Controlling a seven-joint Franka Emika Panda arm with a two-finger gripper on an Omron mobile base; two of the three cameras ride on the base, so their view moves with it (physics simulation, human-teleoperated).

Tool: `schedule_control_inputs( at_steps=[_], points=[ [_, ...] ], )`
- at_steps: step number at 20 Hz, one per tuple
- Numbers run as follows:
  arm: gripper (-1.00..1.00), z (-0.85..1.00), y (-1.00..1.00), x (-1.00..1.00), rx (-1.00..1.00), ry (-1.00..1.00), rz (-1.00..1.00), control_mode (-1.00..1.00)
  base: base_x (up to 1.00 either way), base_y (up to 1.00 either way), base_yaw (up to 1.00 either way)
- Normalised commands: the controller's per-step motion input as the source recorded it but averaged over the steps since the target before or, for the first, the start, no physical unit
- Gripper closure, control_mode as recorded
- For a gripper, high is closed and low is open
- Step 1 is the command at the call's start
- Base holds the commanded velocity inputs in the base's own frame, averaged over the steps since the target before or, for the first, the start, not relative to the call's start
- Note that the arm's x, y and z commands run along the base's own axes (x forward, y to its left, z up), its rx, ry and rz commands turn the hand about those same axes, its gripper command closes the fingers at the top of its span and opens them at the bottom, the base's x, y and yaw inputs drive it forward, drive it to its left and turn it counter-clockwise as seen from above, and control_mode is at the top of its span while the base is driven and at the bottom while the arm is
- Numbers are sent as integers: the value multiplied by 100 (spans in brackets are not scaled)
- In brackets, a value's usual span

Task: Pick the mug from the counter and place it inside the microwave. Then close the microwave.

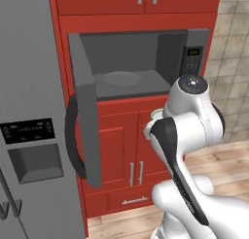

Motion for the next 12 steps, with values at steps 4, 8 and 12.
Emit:
schedule_control_inputs(
  at_steps=[4, 8, 12],
  points=[
    [100, 0, 0, 0, 0, 0, 0, 100, -6, 5, 0],
    [100, 0, 0, 0, 0, 0, 0, 100, -2, -16, 0],
    [100, 0, 0, 0, 0, 0, 0, 100, 0, -1, 0]
  ],
)
